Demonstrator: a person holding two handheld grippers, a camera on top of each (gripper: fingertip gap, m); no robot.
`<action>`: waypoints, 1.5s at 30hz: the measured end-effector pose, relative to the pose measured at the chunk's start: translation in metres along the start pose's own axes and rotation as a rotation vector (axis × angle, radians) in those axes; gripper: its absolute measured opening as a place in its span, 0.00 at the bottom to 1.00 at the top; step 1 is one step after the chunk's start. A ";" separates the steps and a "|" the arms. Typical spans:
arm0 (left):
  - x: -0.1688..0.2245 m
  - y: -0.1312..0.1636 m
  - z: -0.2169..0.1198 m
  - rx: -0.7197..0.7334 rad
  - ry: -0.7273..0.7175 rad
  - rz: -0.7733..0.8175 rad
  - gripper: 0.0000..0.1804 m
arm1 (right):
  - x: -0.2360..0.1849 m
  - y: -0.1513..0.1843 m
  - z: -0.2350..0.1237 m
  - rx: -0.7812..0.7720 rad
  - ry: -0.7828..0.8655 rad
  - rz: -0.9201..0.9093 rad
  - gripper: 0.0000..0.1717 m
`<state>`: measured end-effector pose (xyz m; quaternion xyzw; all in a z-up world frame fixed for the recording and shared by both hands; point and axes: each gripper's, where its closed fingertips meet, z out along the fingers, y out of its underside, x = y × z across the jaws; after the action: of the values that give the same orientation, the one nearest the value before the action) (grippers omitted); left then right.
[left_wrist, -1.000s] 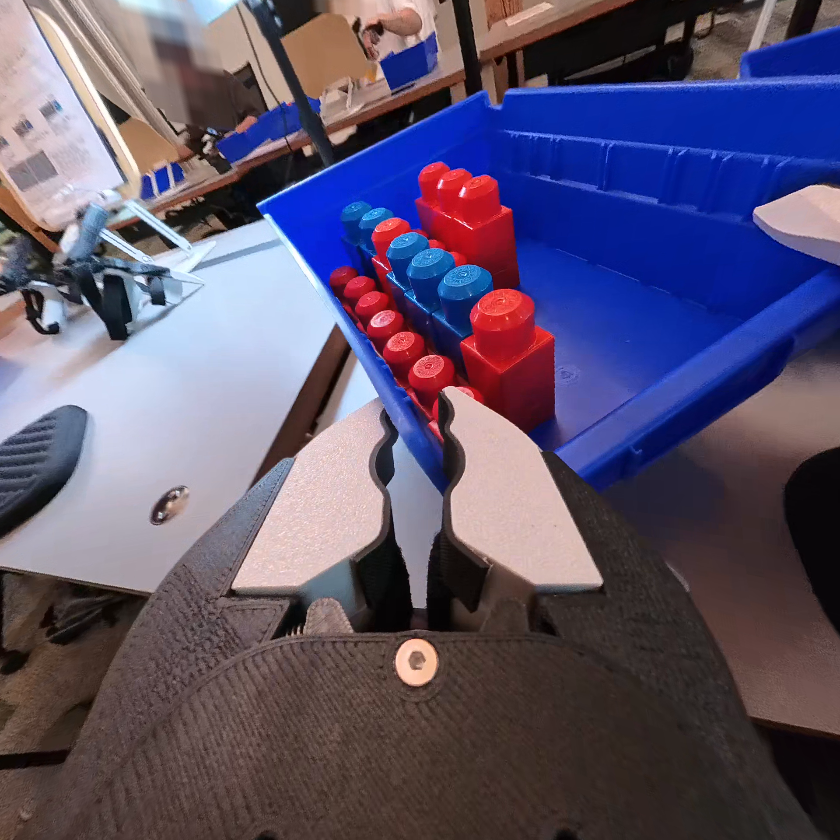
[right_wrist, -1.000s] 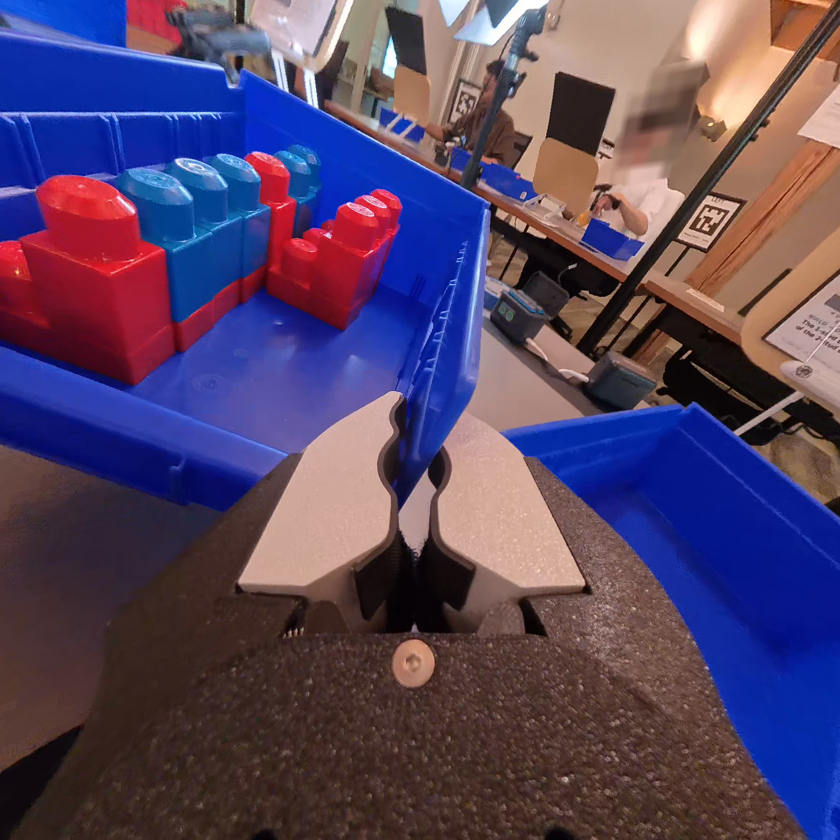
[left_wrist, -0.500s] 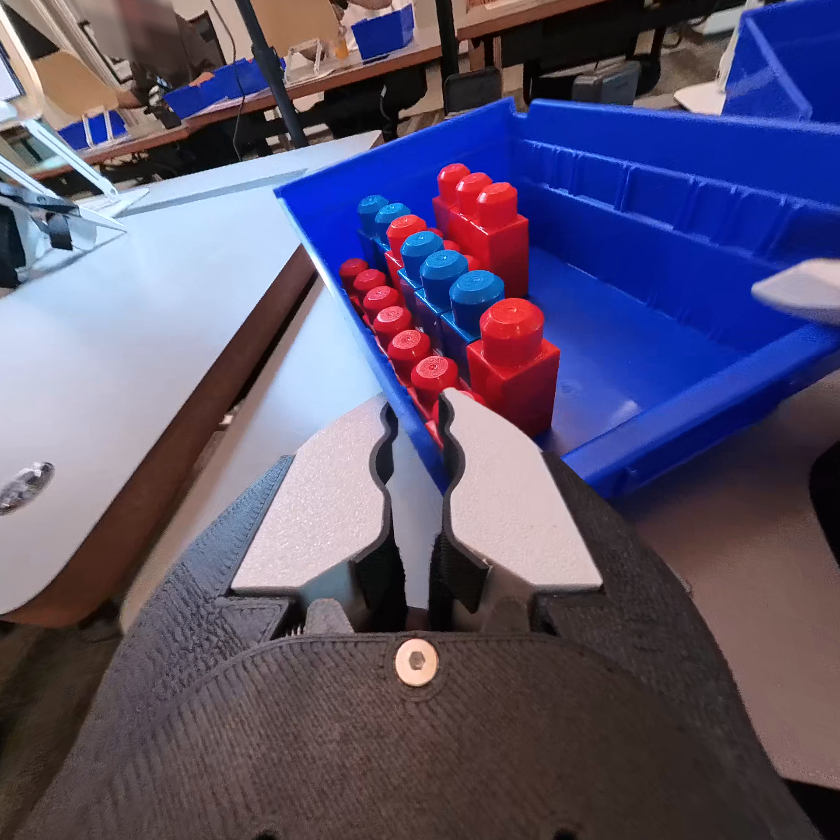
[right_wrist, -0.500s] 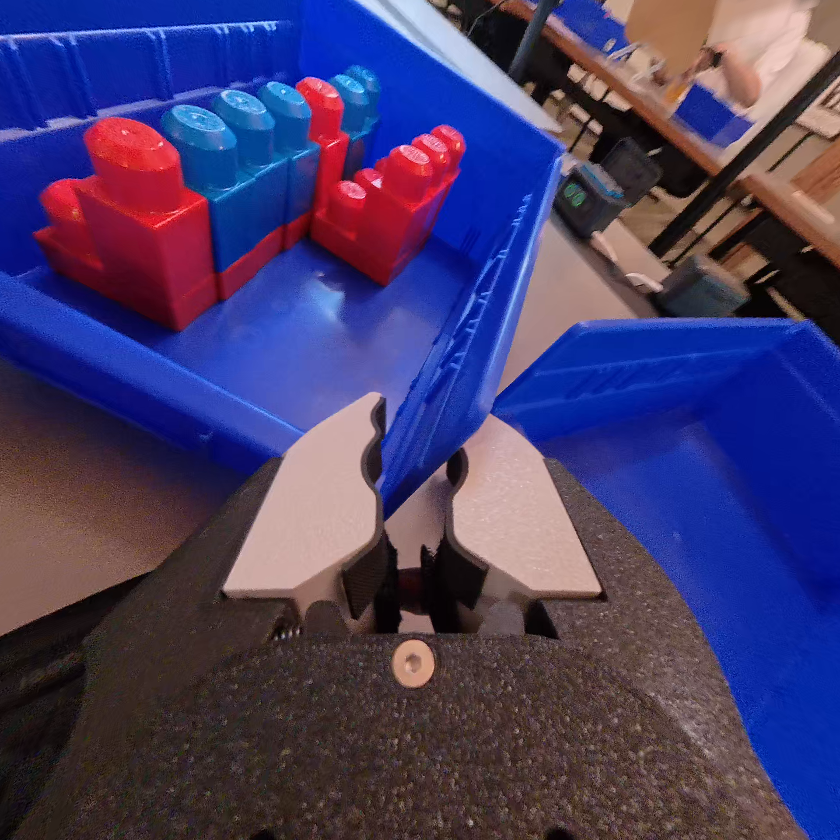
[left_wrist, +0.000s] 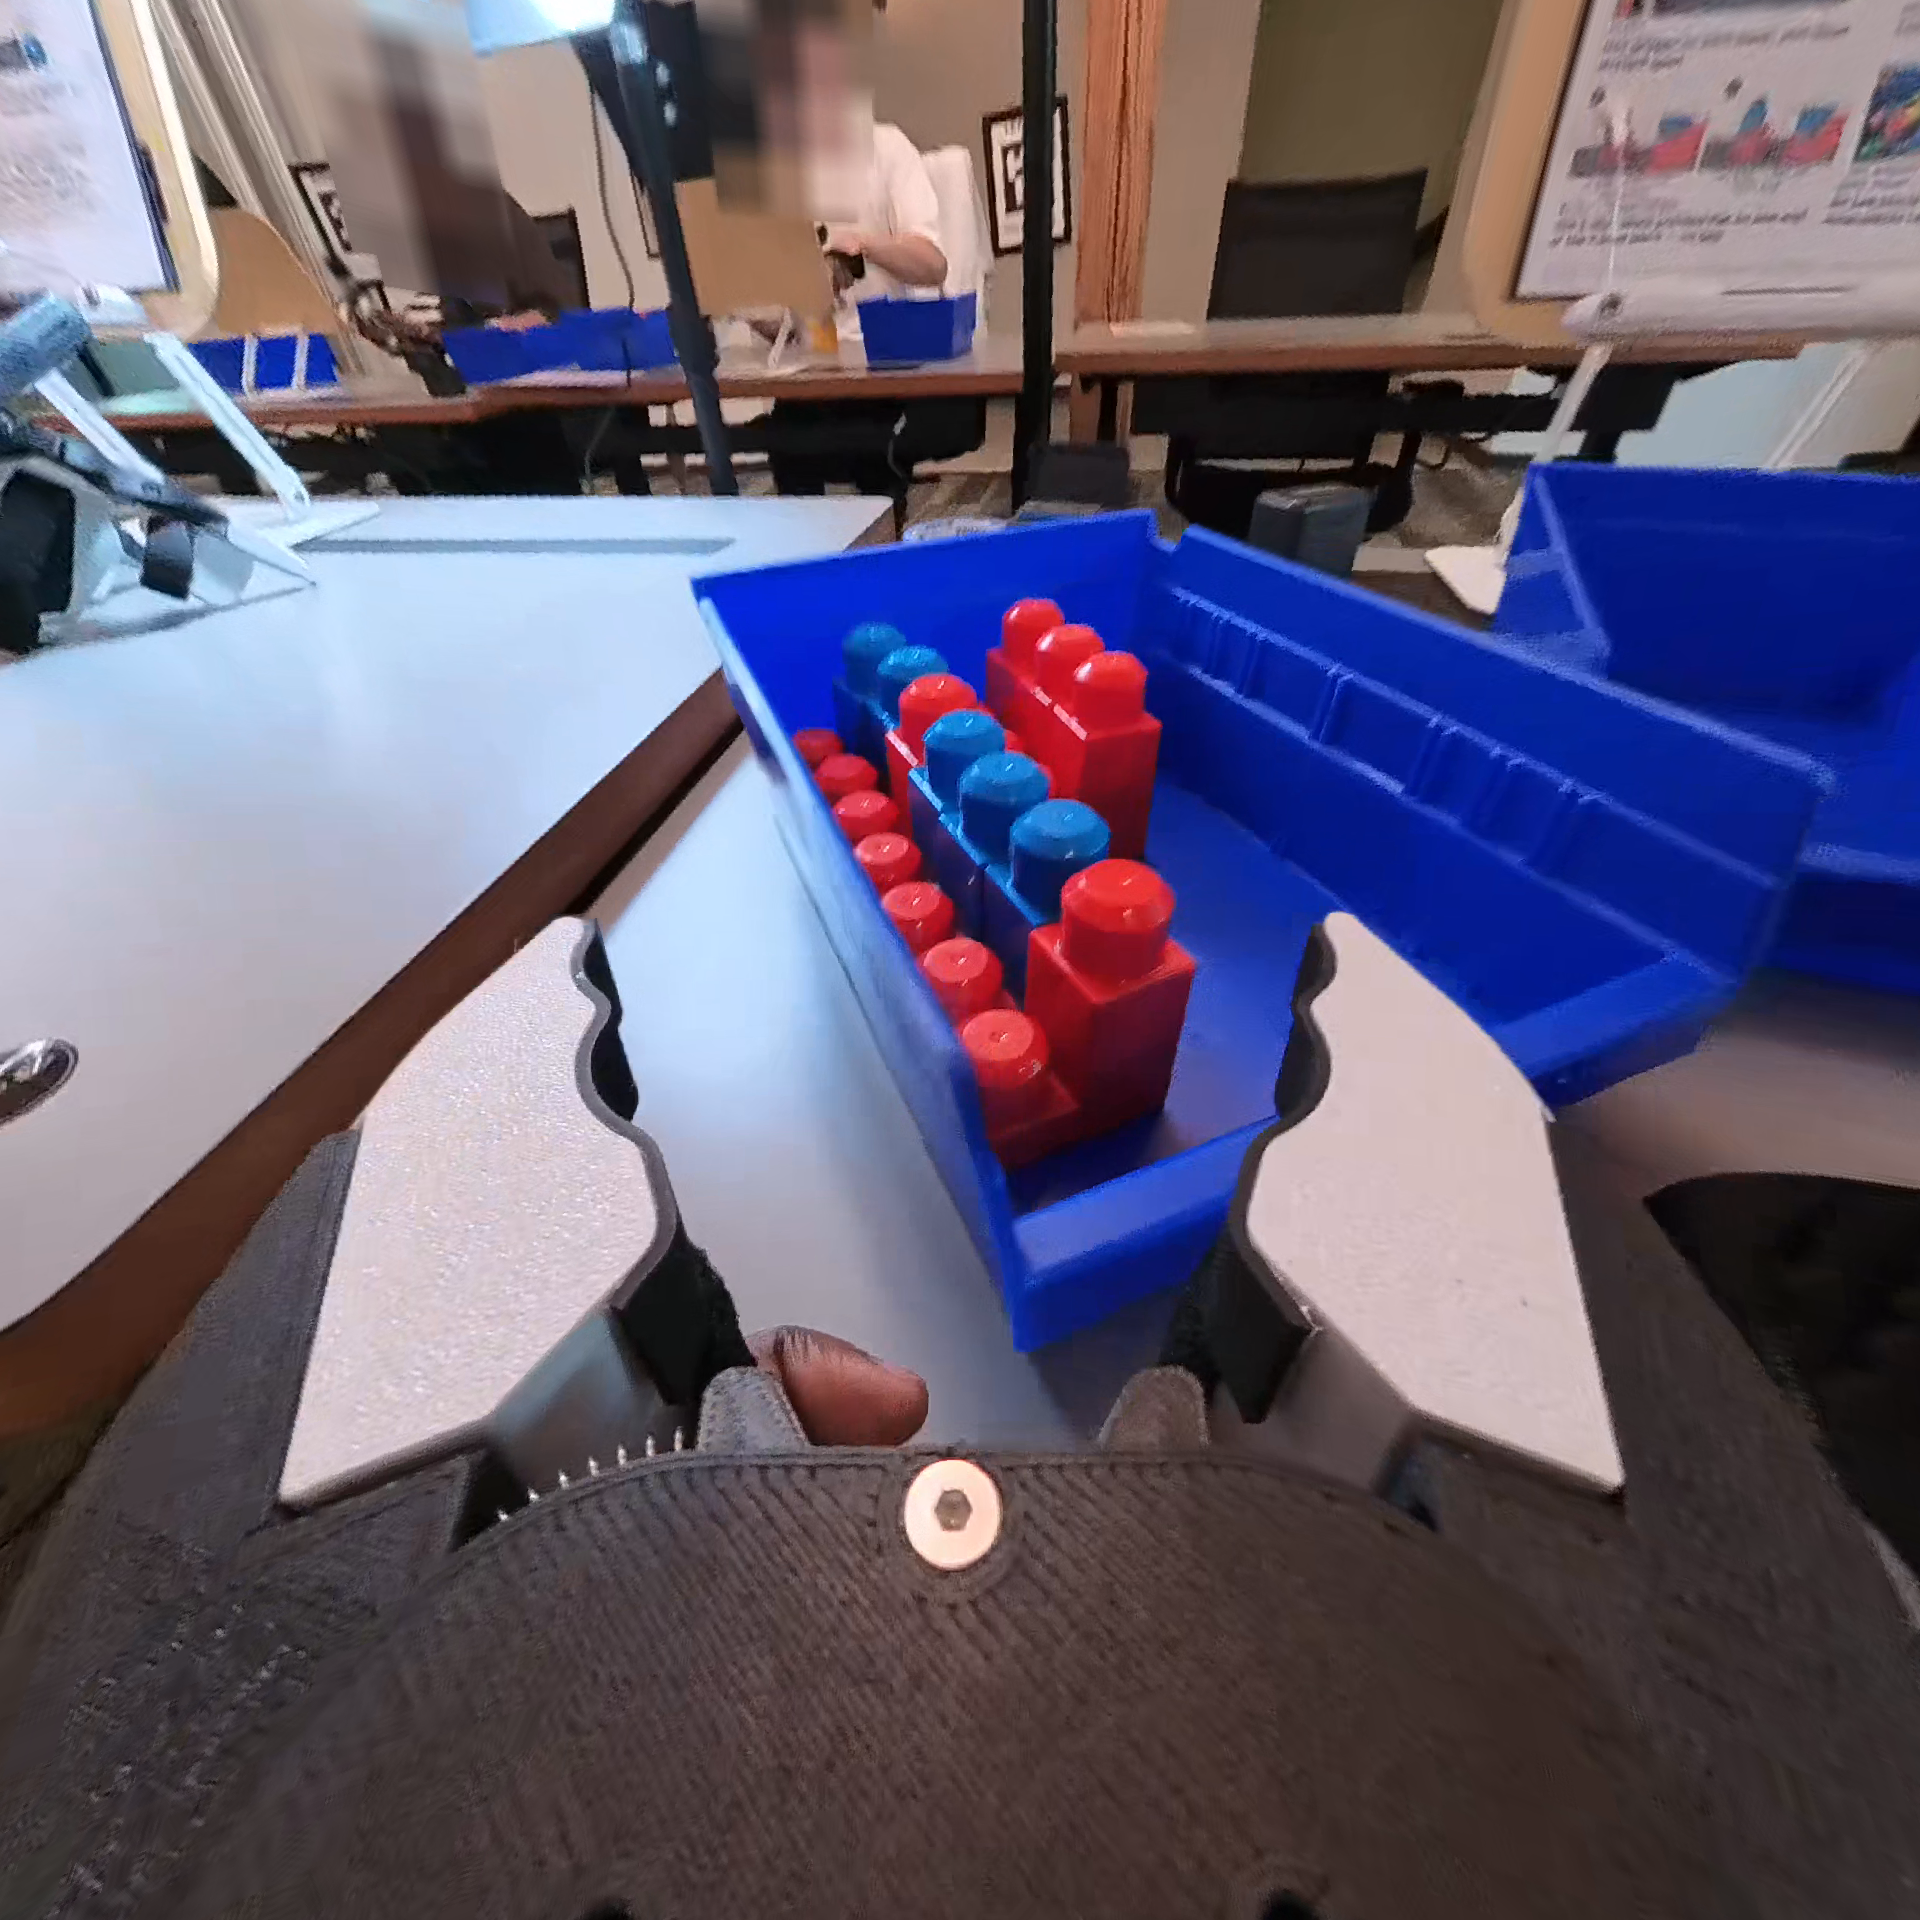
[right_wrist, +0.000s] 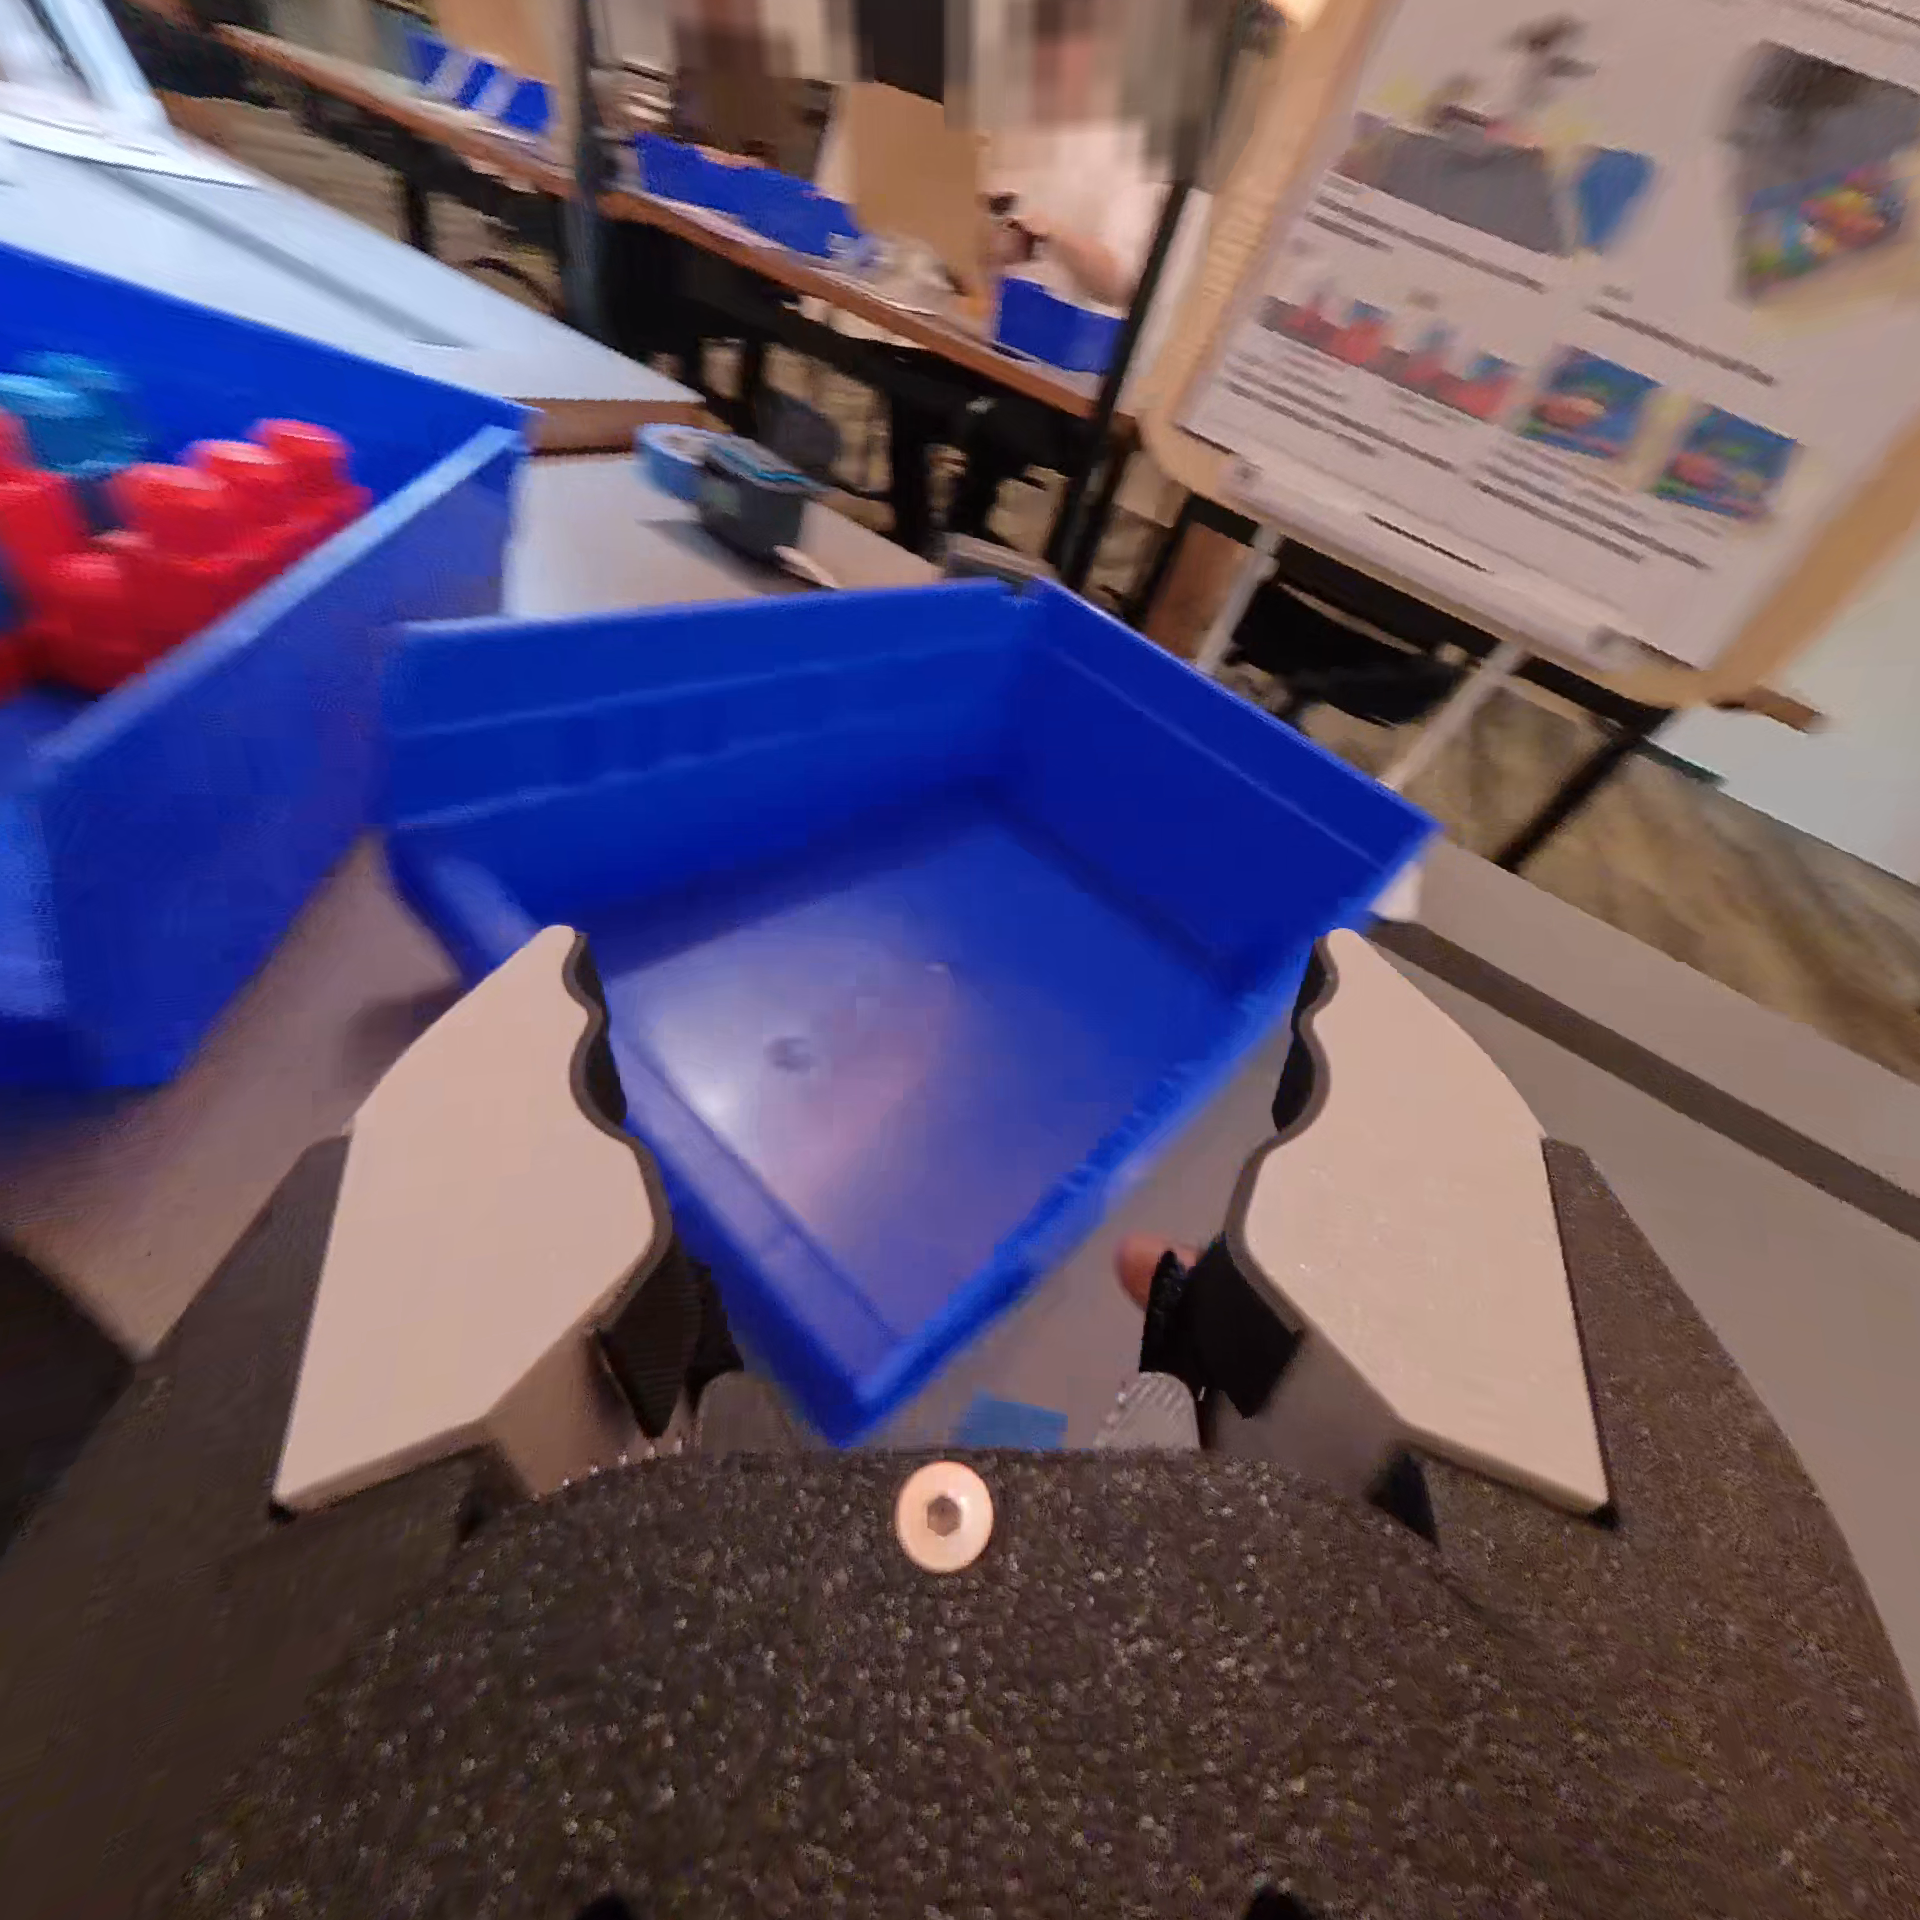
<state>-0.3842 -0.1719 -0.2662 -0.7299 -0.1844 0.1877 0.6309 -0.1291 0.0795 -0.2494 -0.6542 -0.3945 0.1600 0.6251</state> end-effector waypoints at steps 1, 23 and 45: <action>0.006 -0.005 -0.001 0.010 0.008 0.011 0.67 | 0.011 0.008 0.002 -0.019 0.023 0.012 0.73; 0.210 -0.007 0.011 -0.082 0.468 0.118 0.48 | 0.062 0.106 -0.051 -0.597 -0.026 -0.027 0.07; 0.305 -0.007 0.054 -0.183 0.444 0.330 0.07 | 0.100 0.097 -0.089 -0.432 0.084 -0.037 0.07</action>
<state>-0.1490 0.0295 -0.2790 -0.8270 0.0632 0.1059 0.5484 0.0276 0.0986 -0.2977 -0.7719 -0.4050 0.0329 0.4890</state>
